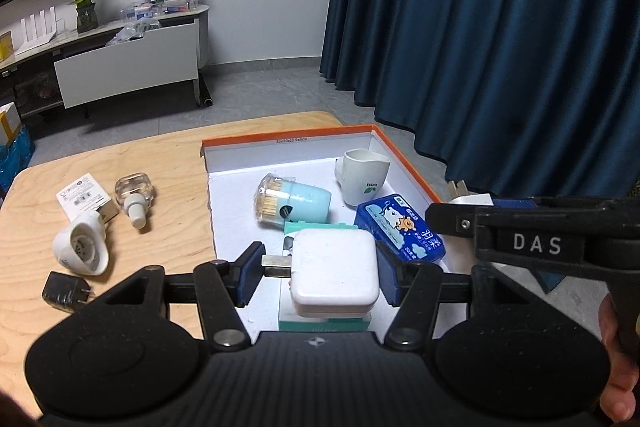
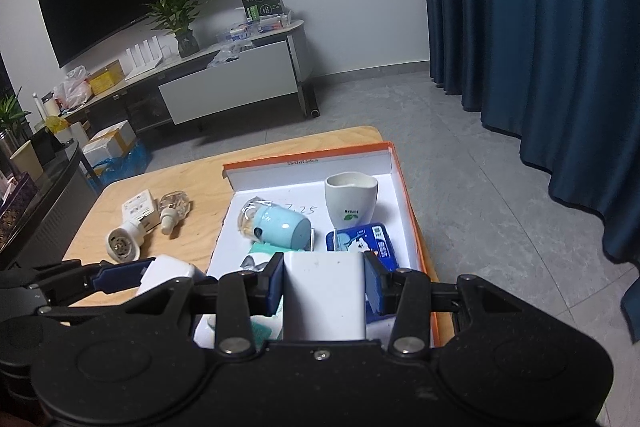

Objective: Organize rigid objects
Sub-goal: 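Carry the white charger with the left gripper while the right gripper carries its charger toward the orange-rimmed box, then lower both white chargers into the orange-rimmed box and open both grippers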

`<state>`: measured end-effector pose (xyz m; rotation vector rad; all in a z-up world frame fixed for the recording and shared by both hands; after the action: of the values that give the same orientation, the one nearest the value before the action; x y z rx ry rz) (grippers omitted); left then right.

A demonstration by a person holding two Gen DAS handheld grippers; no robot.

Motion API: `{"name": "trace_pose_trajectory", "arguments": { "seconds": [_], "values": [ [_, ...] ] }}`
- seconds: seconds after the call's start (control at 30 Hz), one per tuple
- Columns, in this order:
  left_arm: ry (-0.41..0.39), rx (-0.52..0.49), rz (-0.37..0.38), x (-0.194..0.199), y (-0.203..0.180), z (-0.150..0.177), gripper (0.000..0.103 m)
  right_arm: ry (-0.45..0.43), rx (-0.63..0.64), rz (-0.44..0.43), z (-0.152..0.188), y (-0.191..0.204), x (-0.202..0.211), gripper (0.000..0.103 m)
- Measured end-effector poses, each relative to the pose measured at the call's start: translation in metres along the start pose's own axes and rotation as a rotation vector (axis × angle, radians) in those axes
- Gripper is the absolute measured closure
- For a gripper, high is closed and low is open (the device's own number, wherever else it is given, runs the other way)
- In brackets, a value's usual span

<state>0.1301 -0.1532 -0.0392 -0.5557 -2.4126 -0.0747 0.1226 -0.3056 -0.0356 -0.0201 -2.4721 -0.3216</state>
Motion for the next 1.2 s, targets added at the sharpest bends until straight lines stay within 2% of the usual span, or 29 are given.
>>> {"name": "trace_pose_trajectory", "arguments": {
  "seconds": [0.5, 1.2],
  "values": [
    [0.002, 0.003, 0.006, -0.021, 0.003, -0.015, 0.045, 0.013, 0.01, -0.011, -0.028, -0.003, -0.03, 0.053],
    [0.023, 0.013, 0.04, -0.053, 0.003, -0.024, 0.044, 0.05, -0.016, -0.014, -0.091, -0.012, -0.114, 0.053]
  ]
}}
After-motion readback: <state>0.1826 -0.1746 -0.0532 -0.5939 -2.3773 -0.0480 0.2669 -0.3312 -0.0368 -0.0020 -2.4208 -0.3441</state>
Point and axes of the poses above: each gripper's, at about its wrist camera, not at the fingertips, and x roughly against the way its jaws point, y to its left, z to its underside, the point moved 5 cm from there along -x, roughly the way its jaws point, and after that the axes turned 2 degrees about -y, right-handed, at the moved point
